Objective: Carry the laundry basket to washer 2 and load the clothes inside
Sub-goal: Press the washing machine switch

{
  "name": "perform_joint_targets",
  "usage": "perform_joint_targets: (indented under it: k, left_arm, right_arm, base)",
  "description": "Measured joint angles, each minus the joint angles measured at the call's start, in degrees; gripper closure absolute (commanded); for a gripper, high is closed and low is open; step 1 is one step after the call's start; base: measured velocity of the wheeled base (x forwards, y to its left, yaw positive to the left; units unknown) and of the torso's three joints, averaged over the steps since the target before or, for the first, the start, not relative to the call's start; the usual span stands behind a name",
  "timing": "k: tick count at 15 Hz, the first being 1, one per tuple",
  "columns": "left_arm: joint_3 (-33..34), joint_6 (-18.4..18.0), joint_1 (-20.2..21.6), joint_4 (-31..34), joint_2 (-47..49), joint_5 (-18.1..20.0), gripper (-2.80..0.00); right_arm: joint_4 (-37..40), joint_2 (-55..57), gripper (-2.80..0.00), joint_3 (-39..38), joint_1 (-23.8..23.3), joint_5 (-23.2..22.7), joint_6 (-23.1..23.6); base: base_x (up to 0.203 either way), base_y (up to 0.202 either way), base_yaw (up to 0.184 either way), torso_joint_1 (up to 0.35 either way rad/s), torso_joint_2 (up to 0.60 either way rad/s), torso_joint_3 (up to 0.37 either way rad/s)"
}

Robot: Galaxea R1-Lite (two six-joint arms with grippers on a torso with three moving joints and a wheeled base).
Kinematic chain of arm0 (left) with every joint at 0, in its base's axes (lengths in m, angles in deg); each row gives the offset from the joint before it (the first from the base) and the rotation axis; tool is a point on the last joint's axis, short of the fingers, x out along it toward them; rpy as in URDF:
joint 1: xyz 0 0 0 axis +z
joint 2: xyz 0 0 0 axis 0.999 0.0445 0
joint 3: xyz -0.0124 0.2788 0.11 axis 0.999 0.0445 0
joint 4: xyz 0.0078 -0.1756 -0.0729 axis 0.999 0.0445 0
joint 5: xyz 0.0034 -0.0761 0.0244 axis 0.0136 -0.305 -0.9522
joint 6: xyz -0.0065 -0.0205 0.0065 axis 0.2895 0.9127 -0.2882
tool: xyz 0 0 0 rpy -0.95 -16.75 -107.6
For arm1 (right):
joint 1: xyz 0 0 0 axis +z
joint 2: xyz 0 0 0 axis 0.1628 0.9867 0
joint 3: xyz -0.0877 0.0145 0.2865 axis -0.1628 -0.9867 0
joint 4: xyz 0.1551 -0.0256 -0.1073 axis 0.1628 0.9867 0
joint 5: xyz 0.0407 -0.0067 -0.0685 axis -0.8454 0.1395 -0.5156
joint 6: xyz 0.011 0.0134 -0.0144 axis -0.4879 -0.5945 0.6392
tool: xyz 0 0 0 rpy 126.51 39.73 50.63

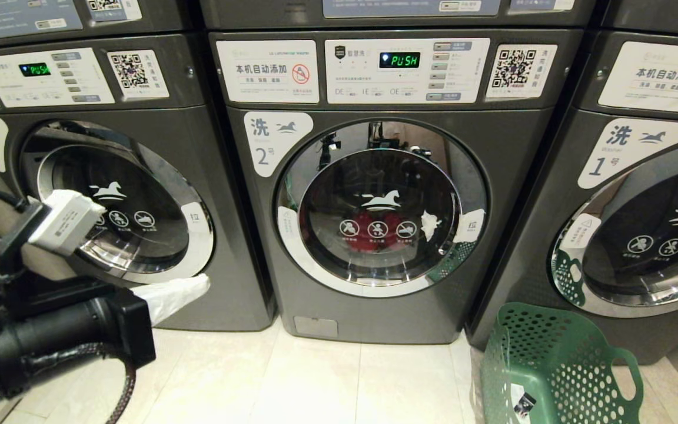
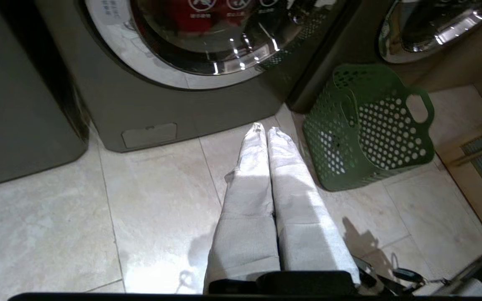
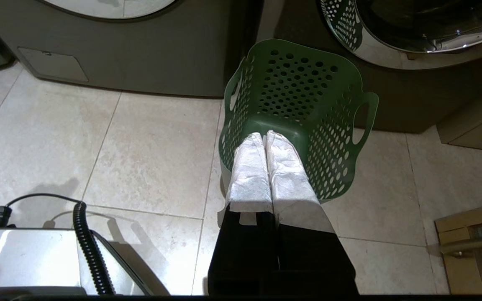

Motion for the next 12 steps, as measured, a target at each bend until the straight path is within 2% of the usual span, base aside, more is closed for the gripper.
perform_joint_targets:
  k: [2, 4, 6, 8, 10, 12]
  left_arm:
    - [4.81, -0.75, 4.80, -4.91, -0.33, 1.41, 0.00]
    - [12.54, -3.65, 12.93, -6.07, -3.33, 7.06, 0.00]
    - [21.40, -6.24, 19.38, -5.23, -10.64, 13.10, 0.00]
    - [26.79, -7.39, 23.42, -1.03, -20.56, 16.05, 0.00]
    - [29.26, -7.89, 26.33, 4.58, -31.61, 16.29, 0.00]
    - [30.79, -8.74, 28.26, 8.51, -41.68, 13.91, 0.00]
  right_arm:
    - [0.00, 0.00, 0.00, 0.00, 0.00, 0.00, 0.00]
    - [0.00, 0.00, 0.00, 0.00, 0.00, 0.00, 0.00]
    - [0.03, 0.00, 0.00, 0.00, 0.00, 0.00, 0.00]
    - [0.03, 0.01, 0.00, 0.00, -0.02, 0.00, 0.00]
    - [0.03, 0.01, 0.00, 0.00, 0.00, 0.00, 0.00]
    - [0.03, 0.01, 0.00, 0.00, 0.00, 0.00, 0.00]
  base:
    - [0.000, 0.000, 0.000, 0.000, 0.00, 0.000]
    - [0.000, 0.000, 0.000, 0.000, 0.00, 0.000]
    - [0.000, 0.000, 0.000, 0.000, 0.00, 0.000]
    - [0.000, 0.000, 0.000, 0.000, 0.00, 0.000]
    - [0.000, 0.000, 0.000, 0.000, 0.00, 0.000]
    - [0.000, 0.000, 0.000, 0.000, 0.00, 0.000]
